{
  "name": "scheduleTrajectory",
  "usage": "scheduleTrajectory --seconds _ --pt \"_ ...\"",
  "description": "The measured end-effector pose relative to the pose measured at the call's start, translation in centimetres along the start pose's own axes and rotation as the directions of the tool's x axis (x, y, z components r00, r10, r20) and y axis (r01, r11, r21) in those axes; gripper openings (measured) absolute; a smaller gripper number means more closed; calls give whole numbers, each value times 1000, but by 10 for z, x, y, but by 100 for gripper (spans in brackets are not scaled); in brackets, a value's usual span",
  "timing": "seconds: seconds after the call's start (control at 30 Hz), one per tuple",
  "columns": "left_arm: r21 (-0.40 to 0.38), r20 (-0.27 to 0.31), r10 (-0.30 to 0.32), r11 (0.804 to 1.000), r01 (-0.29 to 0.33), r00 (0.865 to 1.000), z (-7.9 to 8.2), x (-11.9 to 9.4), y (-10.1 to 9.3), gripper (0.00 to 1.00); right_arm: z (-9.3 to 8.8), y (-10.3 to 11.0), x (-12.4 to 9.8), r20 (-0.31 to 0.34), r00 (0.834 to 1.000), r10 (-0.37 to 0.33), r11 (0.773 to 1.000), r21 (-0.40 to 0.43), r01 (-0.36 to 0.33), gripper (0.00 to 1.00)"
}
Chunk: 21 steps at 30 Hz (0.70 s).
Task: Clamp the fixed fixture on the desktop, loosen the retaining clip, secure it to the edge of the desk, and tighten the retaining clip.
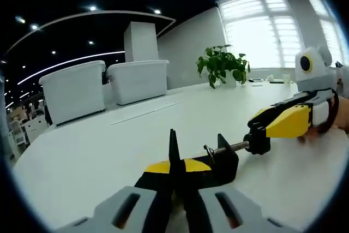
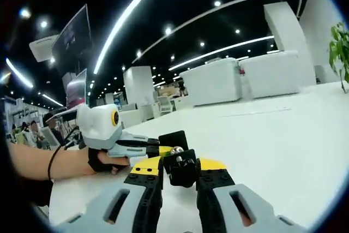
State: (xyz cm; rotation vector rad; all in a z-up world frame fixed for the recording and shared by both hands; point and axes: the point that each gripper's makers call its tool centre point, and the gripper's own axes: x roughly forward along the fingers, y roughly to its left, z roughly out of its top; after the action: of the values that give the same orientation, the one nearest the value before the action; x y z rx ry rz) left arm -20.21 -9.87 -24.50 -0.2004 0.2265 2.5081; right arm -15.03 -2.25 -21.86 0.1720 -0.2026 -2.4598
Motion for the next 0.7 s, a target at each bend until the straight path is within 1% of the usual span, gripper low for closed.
scheduleTrajectory --seconds 0.07,0.17,0.27,0.4,0.6,0.63,0.7 --pt "0 0 -1 1000 1 1000 -1 0 0 7 -1 -2 2 -5 1000 -13 1000 -20 13 22" --pt "2 1 -2 1000 2 1000 -1 0 -1 7 -4 -6 6 -22 999 -26 1000 -7 26 25" --pt "7 2 -2 1000 2 1000 -2 -2 -4 7 -7 -10 11 -42 999 -33 999 -7 33 25" --pt "6 2 -1 1000 1 1000 -2 -4 -6 7 -7 -16 16 -44 998 -36 999 -15 36 24" --pt "4 1 -2 1000 2 1000 -2 -4 -8 7 -6 -19 19 -30 999 -28 997 -74 26 22" --pt "3 1 -2 1000 2 1000 -2 -4 -7 7 -5 -19 19 -24 999 -26 995 -95 24 22" --pt "-3 -1 -1 1000 1 1000 -3 -3 -5 7 -2 -17 17 -5 1000 -18 985 -173 17 20"
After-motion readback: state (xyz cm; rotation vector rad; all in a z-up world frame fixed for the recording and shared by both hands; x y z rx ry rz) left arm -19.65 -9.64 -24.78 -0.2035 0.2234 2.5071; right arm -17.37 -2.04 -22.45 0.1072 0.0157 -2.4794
